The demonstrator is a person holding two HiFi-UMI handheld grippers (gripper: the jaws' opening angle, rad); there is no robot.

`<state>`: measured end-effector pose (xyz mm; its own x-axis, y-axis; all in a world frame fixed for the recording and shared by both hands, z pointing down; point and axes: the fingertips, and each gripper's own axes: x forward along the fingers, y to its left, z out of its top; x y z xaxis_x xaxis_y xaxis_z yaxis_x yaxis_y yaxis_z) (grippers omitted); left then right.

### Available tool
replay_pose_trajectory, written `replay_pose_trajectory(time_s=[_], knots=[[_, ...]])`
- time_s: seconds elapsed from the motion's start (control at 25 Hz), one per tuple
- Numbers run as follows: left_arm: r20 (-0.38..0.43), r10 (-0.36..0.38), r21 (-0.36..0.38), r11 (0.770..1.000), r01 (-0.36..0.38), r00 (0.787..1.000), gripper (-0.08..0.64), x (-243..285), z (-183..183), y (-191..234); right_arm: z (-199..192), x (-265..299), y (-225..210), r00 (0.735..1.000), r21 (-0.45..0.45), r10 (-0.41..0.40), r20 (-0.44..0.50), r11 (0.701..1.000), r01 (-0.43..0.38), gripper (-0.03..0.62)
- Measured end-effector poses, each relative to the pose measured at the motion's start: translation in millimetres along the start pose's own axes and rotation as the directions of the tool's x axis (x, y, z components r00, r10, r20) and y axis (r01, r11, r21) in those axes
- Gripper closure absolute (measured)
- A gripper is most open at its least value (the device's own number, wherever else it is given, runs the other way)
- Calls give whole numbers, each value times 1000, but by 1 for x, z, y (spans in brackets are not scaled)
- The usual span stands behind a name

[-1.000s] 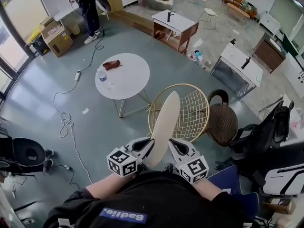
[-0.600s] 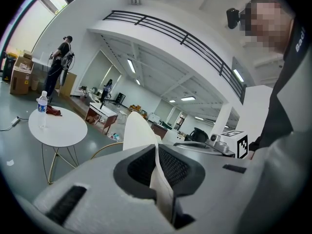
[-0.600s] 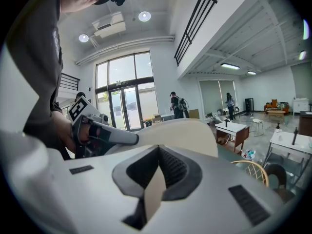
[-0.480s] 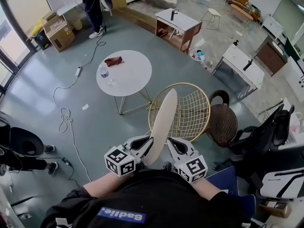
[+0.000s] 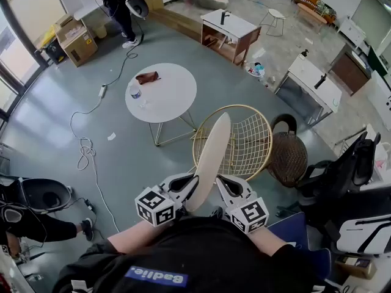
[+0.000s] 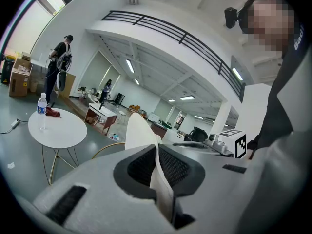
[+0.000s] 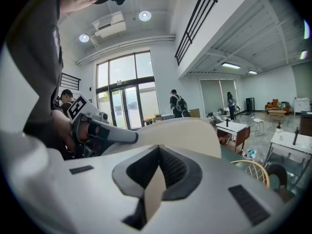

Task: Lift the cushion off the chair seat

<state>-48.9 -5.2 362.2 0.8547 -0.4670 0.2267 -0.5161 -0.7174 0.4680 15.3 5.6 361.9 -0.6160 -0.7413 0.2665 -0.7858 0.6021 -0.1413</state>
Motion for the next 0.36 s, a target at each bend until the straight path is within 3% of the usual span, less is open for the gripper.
replay_pose_trajectory(time_s=[0.36], knots=[[-3,-2,3,1000,2,1000,528,1,-5,-3,-4,-2,-1,1000,-1,3,-2,1000,-3,565]])
